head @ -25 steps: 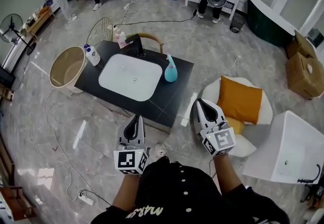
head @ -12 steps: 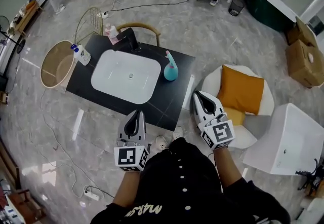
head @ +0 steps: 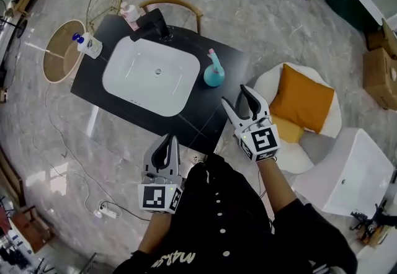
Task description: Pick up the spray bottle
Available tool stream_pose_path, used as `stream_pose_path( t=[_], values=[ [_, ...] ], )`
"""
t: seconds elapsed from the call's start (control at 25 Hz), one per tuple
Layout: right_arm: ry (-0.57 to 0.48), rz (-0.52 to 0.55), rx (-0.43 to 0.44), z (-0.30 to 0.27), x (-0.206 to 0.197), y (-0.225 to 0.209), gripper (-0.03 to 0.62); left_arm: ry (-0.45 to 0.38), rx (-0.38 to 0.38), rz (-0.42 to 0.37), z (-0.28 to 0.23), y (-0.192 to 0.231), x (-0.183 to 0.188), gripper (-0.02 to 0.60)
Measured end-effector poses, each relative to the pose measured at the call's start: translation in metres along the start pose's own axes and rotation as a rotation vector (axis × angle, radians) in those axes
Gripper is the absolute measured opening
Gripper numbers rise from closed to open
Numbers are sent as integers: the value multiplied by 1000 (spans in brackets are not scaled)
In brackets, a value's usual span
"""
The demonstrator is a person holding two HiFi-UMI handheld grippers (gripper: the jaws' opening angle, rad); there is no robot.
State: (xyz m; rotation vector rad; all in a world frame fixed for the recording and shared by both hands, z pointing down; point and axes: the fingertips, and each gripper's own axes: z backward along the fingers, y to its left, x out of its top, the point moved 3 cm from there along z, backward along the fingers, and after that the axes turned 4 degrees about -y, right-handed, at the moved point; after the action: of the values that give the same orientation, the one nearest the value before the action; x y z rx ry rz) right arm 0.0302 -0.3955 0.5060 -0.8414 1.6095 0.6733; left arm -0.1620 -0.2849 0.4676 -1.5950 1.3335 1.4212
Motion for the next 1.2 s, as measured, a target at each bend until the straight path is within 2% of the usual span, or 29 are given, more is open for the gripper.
stream_pose_path(
  t=[0.4,0.64,0.68,0.72,0.76,1.0,1.2],
  values=[
    [31,-22,47,-111,-61,-26,259,147,84,66,-5,24,-63,28],
    [-40,-28,45,-154,-75,-33,258,208,136,93,-8,35,-97,28],
    [-45,-25,36,-158,-78,-35,250,217,146,97,-9,35,-101,28],
    [-50,-20,24,-161,-79,-37,205,224,153,101,-9,36,-104,28],
    [-54,-12,15,-163,-80,-39,142,227,157,103,-10,36,-107,28],
    [-77,12,22,-155,-67,-40,110,200,167,90,-10,39,-98,28],
    [-106,41,44,-122,-28,-36,109,136,150,51,-11,34,-68,28]
  ],
)
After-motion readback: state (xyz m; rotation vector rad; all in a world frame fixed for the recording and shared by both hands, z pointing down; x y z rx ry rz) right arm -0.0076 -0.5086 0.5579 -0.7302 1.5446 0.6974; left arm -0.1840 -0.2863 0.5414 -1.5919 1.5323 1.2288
